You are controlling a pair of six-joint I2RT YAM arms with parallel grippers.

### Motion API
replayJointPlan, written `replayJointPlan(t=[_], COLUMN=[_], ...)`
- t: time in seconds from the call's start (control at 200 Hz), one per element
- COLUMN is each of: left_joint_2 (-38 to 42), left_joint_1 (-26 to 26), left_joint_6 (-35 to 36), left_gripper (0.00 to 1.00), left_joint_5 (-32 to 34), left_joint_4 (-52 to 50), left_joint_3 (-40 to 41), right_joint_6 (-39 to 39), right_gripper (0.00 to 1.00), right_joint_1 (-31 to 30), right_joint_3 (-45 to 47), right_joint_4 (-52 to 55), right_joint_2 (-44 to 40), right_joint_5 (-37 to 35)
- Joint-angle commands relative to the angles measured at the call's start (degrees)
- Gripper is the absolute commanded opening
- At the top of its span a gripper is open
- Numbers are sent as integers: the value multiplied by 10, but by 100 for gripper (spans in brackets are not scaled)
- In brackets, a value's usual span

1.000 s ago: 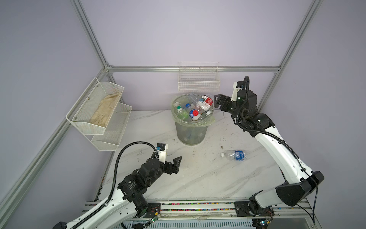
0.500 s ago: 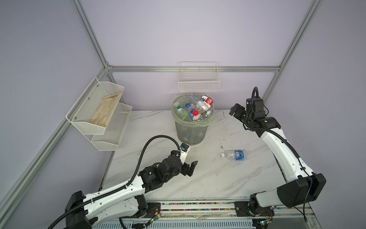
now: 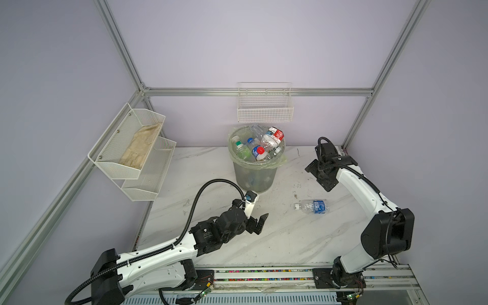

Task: Throw the plastic bottles in the bin
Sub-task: Pick up the plastic bottle from the middle-right of the table.

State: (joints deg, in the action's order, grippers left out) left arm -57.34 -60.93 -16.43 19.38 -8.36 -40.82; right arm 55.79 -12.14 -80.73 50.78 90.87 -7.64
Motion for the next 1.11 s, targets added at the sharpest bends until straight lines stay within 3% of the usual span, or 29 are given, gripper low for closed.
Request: replayJointPlan(t=[0.0, 0.45, 1.1], left_joint_2=[21, 84, 89], left_joint_1=[-5, -6, -7], left_joint_6=[3, -14, -23], left_gripper=[100, 100, 100], left_joint_5=[15, 34, 37], left_joint_4=[25, 22, 20], left_joint_3=[-22, 24, 30], right_joint_6=[74, 181, 169], right_gripper=[97, 97, 96], right_joint_1=[3, 14, 39], right_joint_3=[21, 101, 181], right_joint_4=[36, 44, -23], right_joint_2=[-3, -24, 7], right_joint_5=[33, 58, 99])
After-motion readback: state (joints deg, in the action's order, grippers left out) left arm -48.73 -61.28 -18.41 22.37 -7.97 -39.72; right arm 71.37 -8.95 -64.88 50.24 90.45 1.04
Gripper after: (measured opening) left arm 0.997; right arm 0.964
